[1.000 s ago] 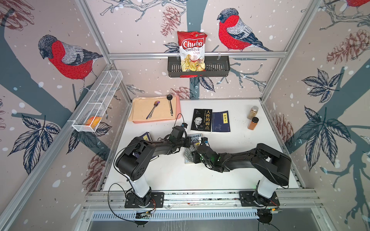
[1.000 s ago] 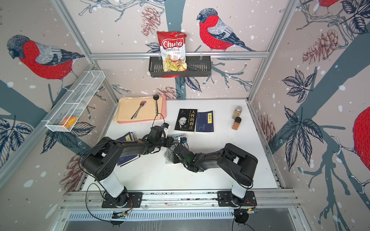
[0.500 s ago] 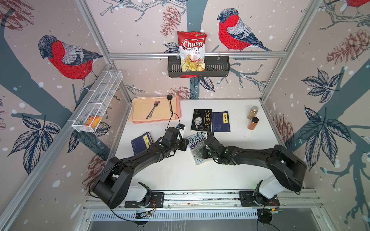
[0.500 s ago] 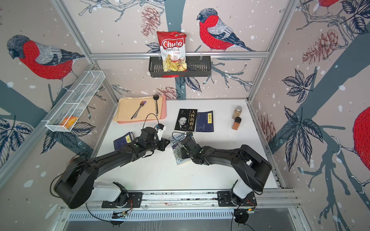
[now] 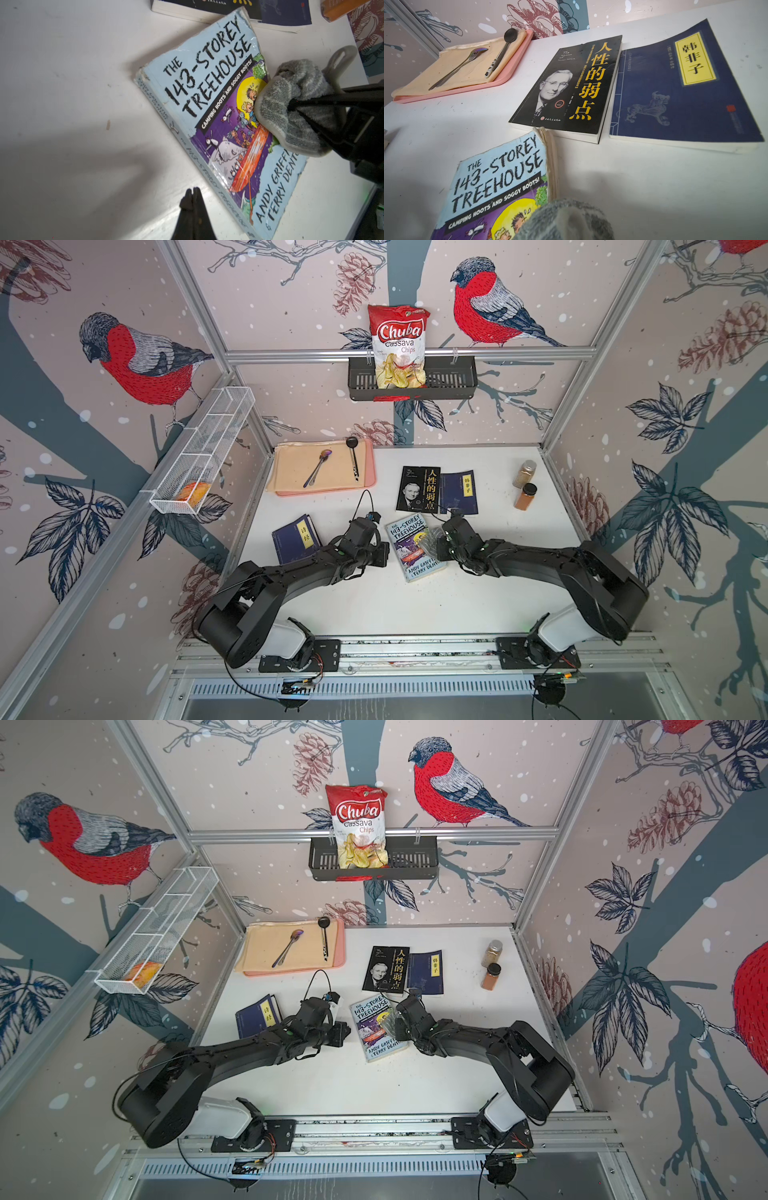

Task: Wipe the cover of the book
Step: Adjust the book at the center of the board, then wipe the dirt from the cover of the book.

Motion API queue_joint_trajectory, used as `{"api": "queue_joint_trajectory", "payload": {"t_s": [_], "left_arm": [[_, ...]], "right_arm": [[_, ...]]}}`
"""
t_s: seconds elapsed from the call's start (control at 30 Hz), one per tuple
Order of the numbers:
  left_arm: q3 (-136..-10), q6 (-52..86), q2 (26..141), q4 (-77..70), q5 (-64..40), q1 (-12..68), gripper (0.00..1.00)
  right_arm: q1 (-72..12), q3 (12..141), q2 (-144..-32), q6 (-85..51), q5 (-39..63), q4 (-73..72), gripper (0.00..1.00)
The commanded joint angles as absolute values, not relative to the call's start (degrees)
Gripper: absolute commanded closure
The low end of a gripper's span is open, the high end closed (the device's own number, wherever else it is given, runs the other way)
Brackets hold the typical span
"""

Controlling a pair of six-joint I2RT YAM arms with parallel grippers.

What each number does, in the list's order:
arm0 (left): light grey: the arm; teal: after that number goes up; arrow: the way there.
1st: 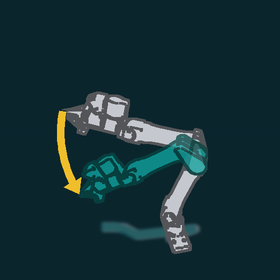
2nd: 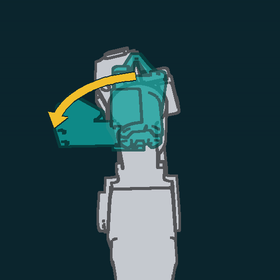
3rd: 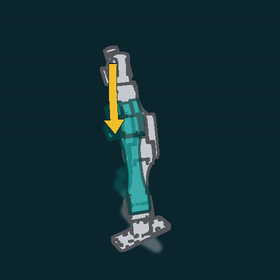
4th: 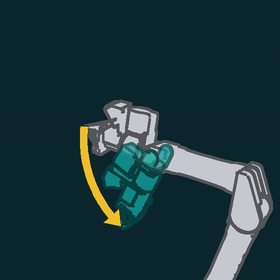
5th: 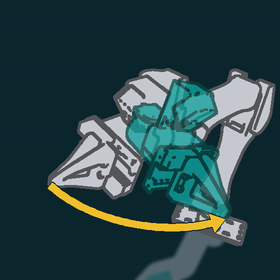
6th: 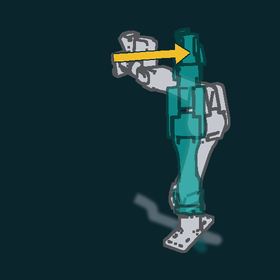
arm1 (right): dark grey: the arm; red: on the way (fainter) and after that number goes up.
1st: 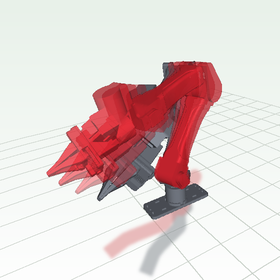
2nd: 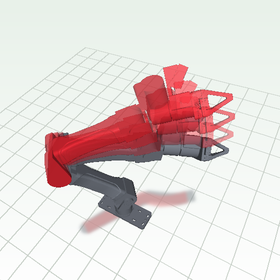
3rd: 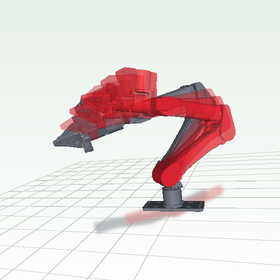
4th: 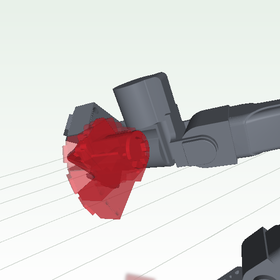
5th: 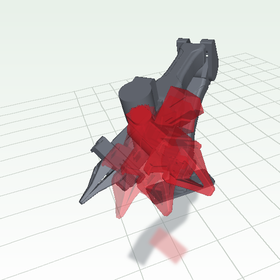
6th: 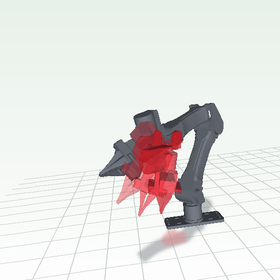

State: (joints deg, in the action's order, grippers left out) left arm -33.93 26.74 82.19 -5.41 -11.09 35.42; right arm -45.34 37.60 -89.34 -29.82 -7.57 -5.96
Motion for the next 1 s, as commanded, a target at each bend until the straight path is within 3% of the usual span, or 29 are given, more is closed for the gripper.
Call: {"api": "queue_joint_trajectory", "payload": {"t_s": [0.0,0.33,0.6,0.8,0.97], "left_arm": [[-37.14,25.04,85.4,-5.48,-9.63,35.33,1.0],[-37.72,24.74,90.94,-6.25,-11.66,35.33,1.0],[-33.84,22.44,83.22,-10.19,-14.25,35.44,1.0],[-32.27,23.73,72.69,-5.54,-12.93,35.51,1.0],[-28.26,26.26,70.39,-5.75,-16.67,36.24,1.0]], "right_arm": [[-47.54,37.18,-90.71,-29.77,-4.17,-3.46,0.92],[-56.35,35.42,-84.74,-34.18,-6.37,0.94,0.91],[-54.71,39.24,-79.45,-31.21,-11.06,4.69,0.92],[-51.3,47.22,-83.79,-26.68,-8.73,2.63,0.93],[-50.87,53.04,-92.61,-25.16,-2.57,-1.26,0.93]]}}
